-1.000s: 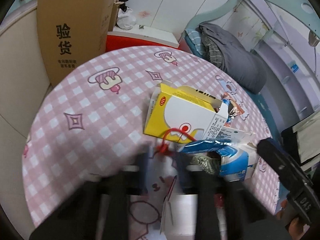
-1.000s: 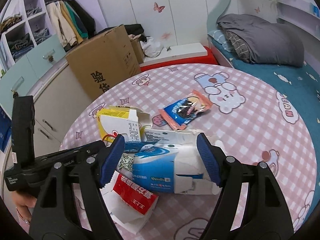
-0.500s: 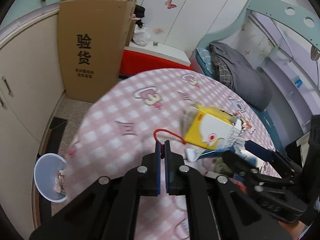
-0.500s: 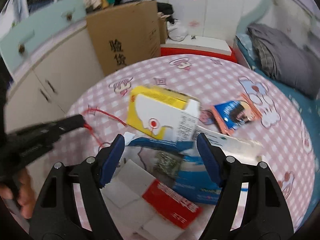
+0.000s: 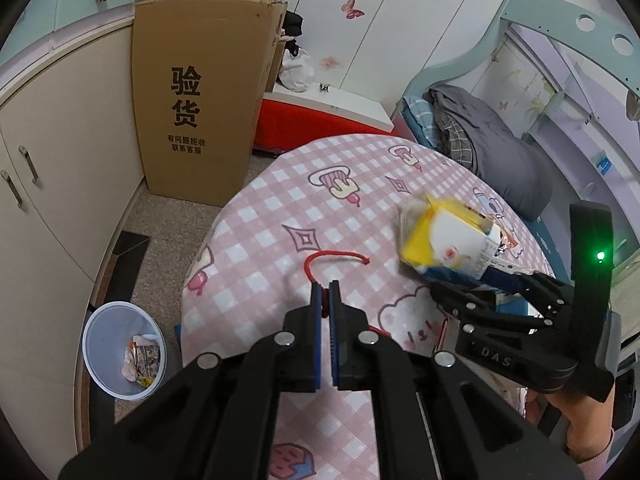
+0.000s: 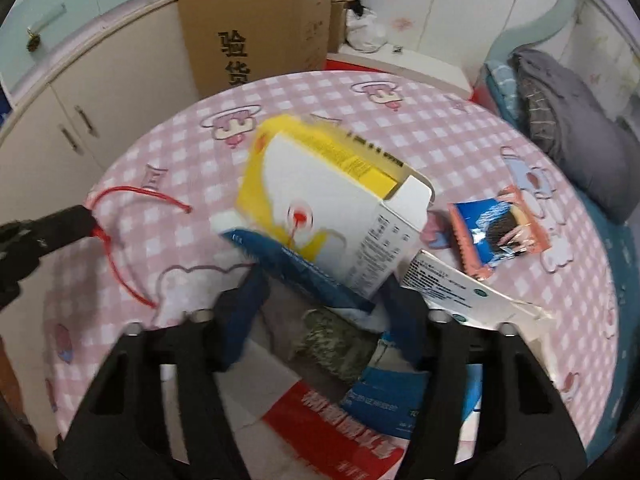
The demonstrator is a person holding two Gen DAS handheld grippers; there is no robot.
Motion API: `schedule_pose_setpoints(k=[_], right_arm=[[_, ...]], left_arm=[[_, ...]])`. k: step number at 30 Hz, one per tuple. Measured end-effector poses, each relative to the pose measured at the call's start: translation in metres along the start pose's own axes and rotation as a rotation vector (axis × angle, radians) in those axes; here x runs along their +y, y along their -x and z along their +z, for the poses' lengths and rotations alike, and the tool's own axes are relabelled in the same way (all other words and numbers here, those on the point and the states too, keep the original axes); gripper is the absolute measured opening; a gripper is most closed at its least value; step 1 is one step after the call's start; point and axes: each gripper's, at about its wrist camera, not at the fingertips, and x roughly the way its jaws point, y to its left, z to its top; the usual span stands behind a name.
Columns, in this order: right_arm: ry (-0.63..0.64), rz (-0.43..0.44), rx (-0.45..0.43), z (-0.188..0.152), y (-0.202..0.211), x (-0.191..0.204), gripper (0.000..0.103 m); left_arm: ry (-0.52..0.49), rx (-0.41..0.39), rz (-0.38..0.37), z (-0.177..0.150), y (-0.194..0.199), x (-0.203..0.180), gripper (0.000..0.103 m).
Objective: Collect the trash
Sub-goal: 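Grasp the red string with the left gripper while the right gripper grasps the long blue wrapper, then carry the red string and blue wrapper to the wastebasket and open both grippers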
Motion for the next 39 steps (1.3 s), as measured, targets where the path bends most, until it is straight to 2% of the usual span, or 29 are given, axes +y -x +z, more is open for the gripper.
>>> schedule_pose_setpoints(k=[3, 8, 20, 39], right_arm=[[0.019, 0.013, 0.012, -0.001, 0.003, 0.009, 0.025], [0.046, 0.028, 0.003, -0.005, 0.01, 0.023, 0.01], [0.014, 0.084, -0.12, -0.004, 0.054, 0.029, 0.009], [-0.093, 0.186, -0.208, -0.015, 0.11, 0.031, 0.009]], left_arm=[[0.002, 0.0, 0.0, -0.001, 0.001, -0.001, 0.003], [0.001, -0.003, -0.007, -0.001, 0.005, -0.004, 0.003], [0.003, -0.058, -0.021, -0.001, 0.033, -0.006, 0.003], [-0.045, -0.148, -0.022, -0.013, 0.09, -0.031, 0.003]])
